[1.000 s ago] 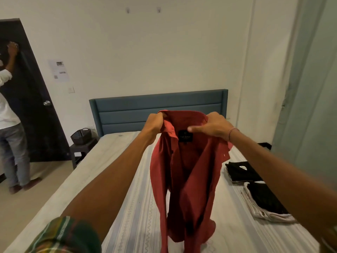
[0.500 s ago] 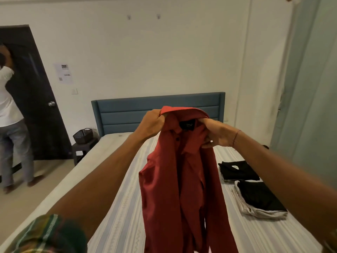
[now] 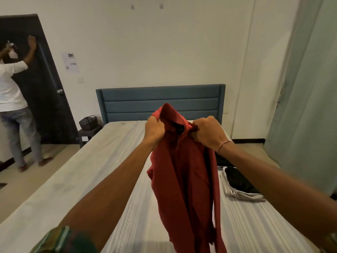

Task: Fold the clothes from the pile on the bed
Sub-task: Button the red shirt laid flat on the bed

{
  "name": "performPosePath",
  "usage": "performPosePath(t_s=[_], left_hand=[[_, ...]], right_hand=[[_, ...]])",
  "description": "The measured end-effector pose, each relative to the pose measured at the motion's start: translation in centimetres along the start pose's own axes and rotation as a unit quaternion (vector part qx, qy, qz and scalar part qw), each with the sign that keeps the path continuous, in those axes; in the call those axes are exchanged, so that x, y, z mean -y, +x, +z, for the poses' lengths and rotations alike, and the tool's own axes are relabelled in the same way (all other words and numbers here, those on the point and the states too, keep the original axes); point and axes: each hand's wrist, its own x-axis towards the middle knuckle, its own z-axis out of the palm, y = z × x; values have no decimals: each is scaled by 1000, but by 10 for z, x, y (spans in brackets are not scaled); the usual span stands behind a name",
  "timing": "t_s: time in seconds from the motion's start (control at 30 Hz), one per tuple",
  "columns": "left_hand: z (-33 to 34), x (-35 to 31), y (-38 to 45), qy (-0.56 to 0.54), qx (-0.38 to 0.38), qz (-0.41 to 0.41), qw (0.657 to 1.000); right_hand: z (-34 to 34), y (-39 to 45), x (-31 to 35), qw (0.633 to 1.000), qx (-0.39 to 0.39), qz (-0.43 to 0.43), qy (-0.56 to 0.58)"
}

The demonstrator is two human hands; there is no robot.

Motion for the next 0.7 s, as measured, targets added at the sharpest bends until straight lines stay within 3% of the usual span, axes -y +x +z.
performPosePath(t_s=[0.1,0.17,0.23,0.33,0.43,0.5,0.53,0.63,0.7], left_hand=[[8,-9,-19,-24,22,37,999],[6,-13,-23,-45,81,58,994],[-7,-13,-24,57,154,119,979],[-24,-14,-20,286,223,258,896],[-31,-21,-21,470,172,364,785],[-38,-22,-23,499,133,417,748],[-44,-23,-23,491,122,426,750],[-55,-25,-32,427,92,390,810],[-54,-25,-39,388,60,357,848]], right_hand=[[-3,-15,-1,998,-48,3,-28],[-5,-19,-10,994,-93,14,-48],[-6,-25,-23,990,-126,29,-51],[-5,-30,-39,992,-119,34,33],[-6,-36,-43,986,-73,26,148],[-7,-43,-42,985,-88,-13,146],[-10,-46,-41,986,-94,-47,126],[-24,-52,-41,977,-108,-180,49],[-30,-48,-39,973,-102,-204,41]])
